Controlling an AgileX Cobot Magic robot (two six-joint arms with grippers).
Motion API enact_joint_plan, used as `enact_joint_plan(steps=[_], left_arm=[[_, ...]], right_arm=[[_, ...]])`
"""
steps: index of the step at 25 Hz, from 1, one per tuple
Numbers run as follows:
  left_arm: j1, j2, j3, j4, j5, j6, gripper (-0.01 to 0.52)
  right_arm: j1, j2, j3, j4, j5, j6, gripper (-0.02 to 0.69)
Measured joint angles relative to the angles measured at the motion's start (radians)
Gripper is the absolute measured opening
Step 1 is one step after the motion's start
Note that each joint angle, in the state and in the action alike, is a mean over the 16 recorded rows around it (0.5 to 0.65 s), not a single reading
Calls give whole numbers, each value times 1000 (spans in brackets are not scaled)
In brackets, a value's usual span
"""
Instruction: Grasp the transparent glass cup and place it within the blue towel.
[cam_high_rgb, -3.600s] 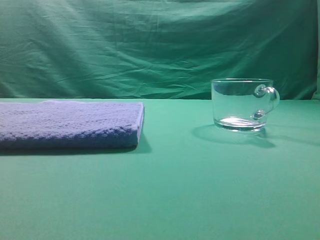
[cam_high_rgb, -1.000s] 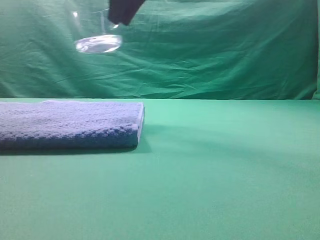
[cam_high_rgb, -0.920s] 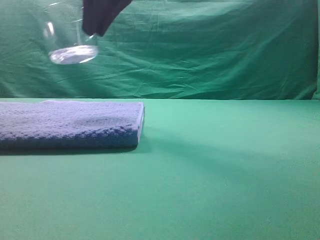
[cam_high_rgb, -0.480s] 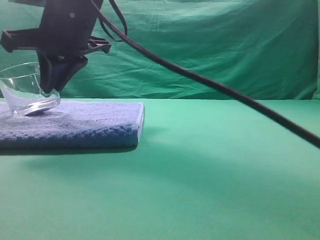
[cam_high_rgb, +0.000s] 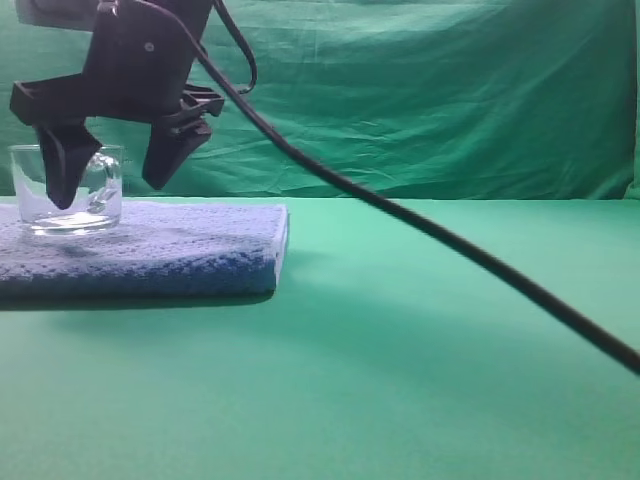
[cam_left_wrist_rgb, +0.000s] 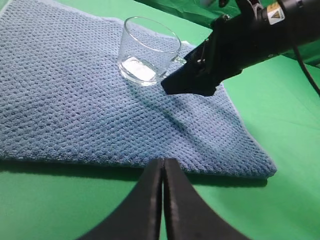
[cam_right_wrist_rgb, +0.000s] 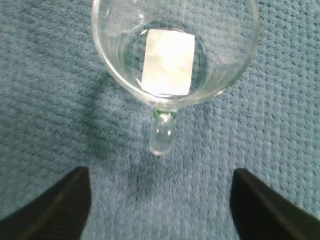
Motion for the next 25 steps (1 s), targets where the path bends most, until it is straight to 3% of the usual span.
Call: enact_joint_plan(steps=[6, 10, 14, 25], left_arm=[[0, 0, 0, 0, 0, 0, 0], [0, 0, 0, 0, 0, 0, 0], [0, 0, 0, 0, 0, 0, 0], [0, 0, 0, 0, 0, 0, 0]], right_arm=[[0, -108, -15, -16, 126, 41, 119], [0, -161, -17, -25, 158, 73, 24], [0, -196, -17, -32, 165, 110, 0], [0, -303, -8, -65, 171, 207, 34]])
